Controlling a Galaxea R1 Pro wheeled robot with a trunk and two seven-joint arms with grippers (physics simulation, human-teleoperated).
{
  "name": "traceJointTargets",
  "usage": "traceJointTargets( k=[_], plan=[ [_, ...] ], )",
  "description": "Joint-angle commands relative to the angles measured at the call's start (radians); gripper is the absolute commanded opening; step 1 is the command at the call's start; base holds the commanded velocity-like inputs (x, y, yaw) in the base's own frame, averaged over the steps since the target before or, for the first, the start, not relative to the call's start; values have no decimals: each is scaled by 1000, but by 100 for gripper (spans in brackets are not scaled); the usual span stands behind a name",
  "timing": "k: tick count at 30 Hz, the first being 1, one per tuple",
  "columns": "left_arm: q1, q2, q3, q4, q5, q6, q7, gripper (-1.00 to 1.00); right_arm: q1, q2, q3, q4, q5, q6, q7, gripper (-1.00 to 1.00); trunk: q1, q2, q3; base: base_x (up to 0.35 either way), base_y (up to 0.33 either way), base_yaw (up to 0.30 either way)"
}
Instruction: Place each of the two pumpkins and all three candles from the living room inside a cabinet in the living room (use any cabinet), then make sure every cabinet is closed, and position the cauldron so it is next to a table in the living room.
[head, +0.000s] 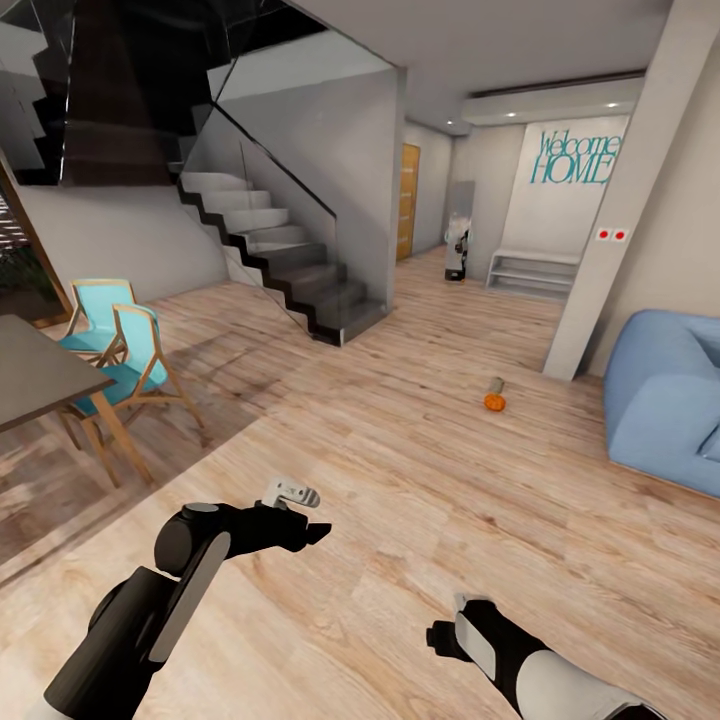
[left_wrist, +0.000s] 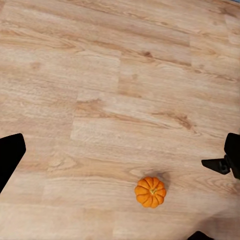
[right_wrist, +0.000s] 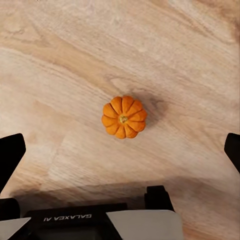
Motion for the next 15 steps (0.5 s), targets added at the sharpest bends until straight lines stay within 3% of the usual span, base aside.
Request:
traceJointTargets(
  k=[1, 15],
  plan=[
    [-1, 1, 0, -1, -5, 3, -6, 100, 0, 0, 8, -2, -11, 3, -8, 100, 4, -8, -4, 0, 0, 0],
    [-1, 0, 4, 0, -4, 3, -6, 100, -1, -1, 4, 11, -13, 2, -9, 100, 58, -106, -48, 0, 0, 0]
  ],
)
